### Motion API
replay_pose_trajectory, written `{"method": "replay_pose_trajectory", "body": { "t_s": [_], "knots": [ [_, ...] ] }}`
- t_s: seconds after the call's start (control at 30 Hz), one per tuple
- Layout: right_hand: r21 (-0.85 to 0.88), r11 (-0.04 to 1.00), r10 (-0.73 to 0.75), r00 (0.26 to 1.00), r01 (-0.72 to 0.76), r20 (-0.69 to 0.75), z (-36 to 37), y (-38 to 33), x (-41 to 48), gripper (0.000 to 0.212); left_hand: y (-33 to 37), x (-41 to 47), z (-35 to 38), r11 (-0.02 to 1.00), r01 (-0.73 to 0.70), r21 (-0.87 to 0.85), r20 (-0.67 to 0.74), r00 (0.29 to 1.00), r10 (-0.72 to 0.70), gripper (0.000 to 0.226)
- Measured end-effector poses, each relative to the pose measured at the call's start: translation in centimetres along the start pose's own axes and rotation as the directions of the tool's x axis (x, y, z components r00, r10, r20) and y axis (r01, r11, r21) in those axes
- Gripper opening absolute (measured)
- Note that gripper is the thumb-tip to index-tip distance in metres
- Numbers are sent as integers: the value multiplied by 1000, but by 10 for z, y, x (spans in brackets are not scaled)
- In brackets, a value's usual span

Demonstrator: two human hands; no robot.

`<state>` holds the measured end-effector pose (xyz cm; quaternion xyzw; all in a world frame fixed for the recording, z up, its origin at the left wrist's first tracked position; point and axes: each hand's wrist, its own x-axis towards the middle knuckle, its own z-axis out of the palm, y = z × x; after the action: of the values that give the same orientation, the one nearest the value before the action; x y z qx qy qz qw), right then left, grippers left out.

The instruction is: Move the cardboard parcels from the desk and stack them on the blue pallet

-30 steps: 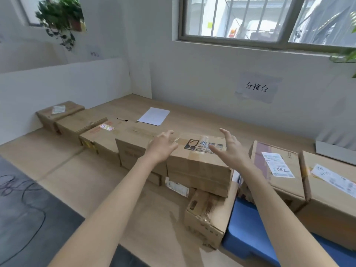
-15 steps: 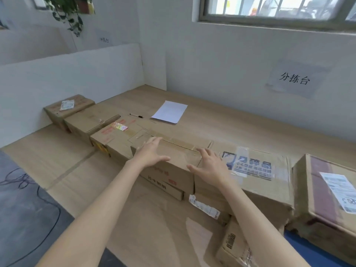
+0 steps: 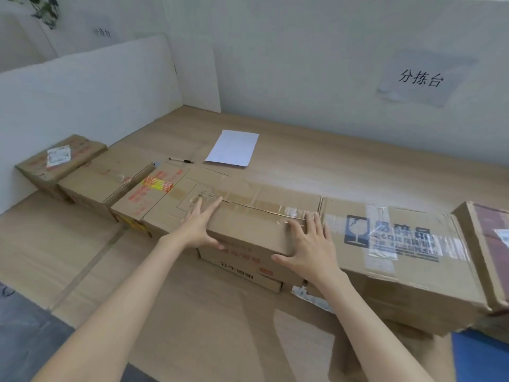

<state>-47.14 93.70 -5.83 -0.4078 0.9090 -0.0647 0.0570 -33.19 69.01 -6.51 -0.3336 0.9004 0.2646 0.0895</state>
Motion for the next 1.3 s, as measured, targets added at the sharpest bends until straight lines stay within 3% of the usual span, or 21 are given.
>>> {"method": "replay_pose_trajectory", "body": {
  "t_s": [0.13,0.4,0.63,0.8,0.97,1.3],
  "knots": [
    [-10,996,83,996,-83,-26,5,-6,0,97,-15,15,3,993,-112,-38,8,994,113,122],
    [24,968,251,968,-251,-19,2,-32,-7,119,-40,19,3,968,-194,-162,-37,981,190,114],
    [258,933,269,962,-250,-43,-15,-57,-4,115,-52,19,-15,927,-228,-298,-9,972,237,114],
    [367,902,268,961,-226,-65,-33,-64,-4,112,-50,17,-45,924,-272,-268,-44,962,271,114],
    [427,891,249,952,-154,-177,-72,-59,-6,107,-23,10,-92,907,-363,-212,-122,931,344,110],
    [565,816,328,902,-121,-280,-166,-4,-71,95,86,-31,-149,832,-555,18,-256,802,540,101]
  ]
}}
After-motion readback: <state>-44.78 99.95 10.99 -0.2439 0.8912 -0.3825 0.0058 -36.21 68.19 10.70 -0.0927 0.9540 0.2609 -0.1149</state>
